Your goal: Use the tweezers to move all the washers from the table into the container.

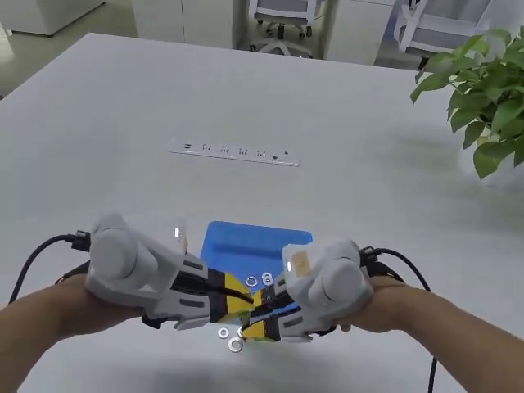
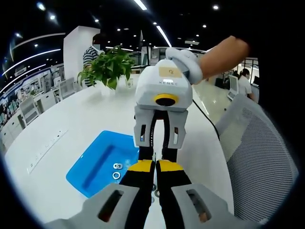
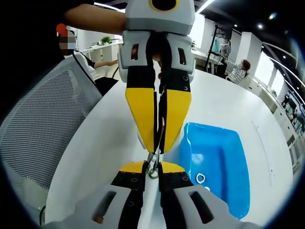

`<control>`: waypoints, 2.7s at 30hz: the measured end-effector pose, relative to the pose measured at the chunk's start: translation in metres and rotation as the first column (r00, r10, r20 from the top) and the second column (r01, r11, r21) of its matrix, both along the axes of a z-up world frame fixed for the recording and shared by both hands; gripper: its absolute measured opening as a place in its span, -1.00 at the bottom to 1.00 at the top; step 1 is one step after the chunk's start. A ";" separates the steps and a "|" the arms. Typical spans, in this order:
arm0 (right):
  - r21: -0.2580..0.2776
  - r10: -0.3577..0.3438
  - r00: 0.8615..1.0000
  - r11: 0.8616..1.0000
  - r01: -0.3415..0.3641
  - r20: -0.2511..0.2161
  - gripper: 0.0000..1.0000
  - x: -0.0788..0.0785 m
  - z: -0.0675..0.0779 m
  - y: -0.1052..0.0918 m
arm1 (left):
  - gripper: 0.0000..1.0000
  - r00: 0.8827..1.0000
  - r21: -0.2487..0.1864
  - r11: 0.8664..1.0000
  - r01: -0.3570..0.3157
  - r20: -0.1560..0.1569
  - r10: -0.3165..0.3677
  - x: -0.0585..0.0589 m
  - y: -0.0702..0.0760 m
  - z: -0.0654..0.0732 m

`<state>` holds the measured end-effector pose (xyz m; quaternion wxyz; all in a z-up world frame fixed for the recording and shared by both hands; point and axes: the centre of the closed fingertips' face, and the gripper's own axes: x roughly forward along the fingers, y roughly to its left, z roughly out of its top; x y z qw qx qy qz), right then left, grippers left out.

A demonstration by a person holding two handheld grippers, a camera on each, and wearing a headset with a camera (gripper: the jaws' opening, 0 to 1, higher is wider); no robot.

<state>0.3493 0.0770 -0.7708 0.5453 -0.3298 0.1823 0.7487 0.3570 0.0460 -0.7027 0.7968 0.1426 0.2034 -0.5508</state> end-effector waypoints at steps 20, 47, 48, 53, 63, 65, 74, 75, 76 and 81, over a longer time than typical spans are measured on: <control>-0.011 -0.018 0.999 1.000 0.017 -0.046 -0.84 -0.002 -0.001 -0.001 | -0.89 1.000 0.013 1.000 0.016 -0.007 -0.016 -0.001 0.003 -0.005; 0.017 -0.066 0.997 0.998 0.066 -0.046 -0.84 -0.002 0.026 -0.006 | -0.36 1.000 -0.059 0.998 -0.021 -0.007 0.020 -0.007 0.006 0.018; 0.019 -0.064 0.997 0.998 0.064 -0.044 -0.84 -0.002 0.027 -0.007 | -0.32 1.000 -0.062 0.998 -0.027 -0.012 0.026 -0.009 0.008 0.017; 0.033 -0.067 0.997 0.997 0.068 -0.038 -0.84 -0.002 0.038 -0.007 | -0.02 0.997 -0.073 0.995 -0.067 -0.035 0.065 -0.014 0.013 0.015; 0.058 -0.066 0.998 0.996 0.067 -0.017 -0.84 0.004 0.064 -0.002 | 0.41 0.989 -0.074 0.987 -0.143 -0.042 0.140 -0.015 0.029 0.017; 0.062 -0.071 0.997 0.995 0.072 -0.019 -0.83 0.006 0.069 0.000 | 0.44 0.988 -0.067 0.987 -0.148 -0.048 0.145 -0.016 0.031 0.018; 0.093 -0.096 0.995 0.991 0.098 -0.017 -0.83 0.015 0.089 0.008 | 0.69 0.981 -0.044 0.980 -0.194 -0.043 0.192 -0.017 0.047 0.019; 0.096 -0.098 0.995 0.990 0.099 -0.016 -0.83 0.016 0.091 0.009 | 0.70 0.979 -0.043 0.979 -0.199 -0.044 0.197 -0.017 0.048 0.019; 0.102 -0.100 0.995 0.990 0.101 -0.014 -0.83 0.017 0.094 0.010 | 0.70 0.978 -0.043 0.978 -0.205 -0.047 0.203 -0.017 0.050 0.018; 0.117 -0.112 0.994 0.987 0.111 0.001 -0.83 0.027 0.099 0.013 | 0.79 0.975 -0.026 0.976 -0.215 -0.056 0.213 -0.021 0.054 0.014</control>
